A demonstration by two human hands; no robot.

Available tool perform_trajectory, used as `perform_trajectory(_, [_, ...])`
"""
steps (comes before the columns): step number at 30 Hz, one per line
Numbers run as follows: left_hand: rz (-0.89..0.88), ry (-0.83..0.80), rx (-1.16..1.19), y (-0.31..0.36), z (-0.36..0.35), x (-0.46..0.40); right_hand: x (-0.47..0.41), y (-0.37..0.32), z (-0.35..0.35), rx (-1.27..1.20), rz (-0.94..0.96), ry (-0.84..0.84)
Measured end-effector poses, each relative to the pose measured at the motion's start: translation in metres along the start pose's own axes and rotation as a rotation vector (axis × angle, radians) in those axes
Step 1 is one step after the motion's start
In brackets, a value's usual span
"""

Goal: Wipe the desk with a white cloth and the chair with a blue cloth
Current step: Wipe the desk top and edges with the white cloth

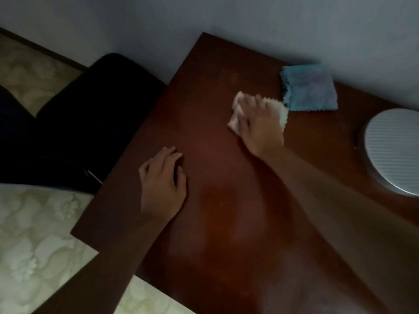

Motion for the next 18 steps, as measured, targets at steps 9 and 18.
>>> perform_trajectory(9, [0.05,0.017,0.055,0.003,-0.002,-0.042,0.005,-0.115,-0.035,-0.094,0.362,-0.106])
perform_trajectory(18, [0.013,0.016,-0.034,0.009,-0.016,-0.051,-0.113,-0.002,0.004,0.054,-0.103,0.112])
Point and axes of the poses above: each hand's wrist, its own x-axis away from the middle knuckle, its own z-axis out of the back of the hand, y = z × x, the point moved 6 cm from there along -x, towards the middle knuckle, and after that the axes turned 8 degrees about z, right-handed, at the moved point
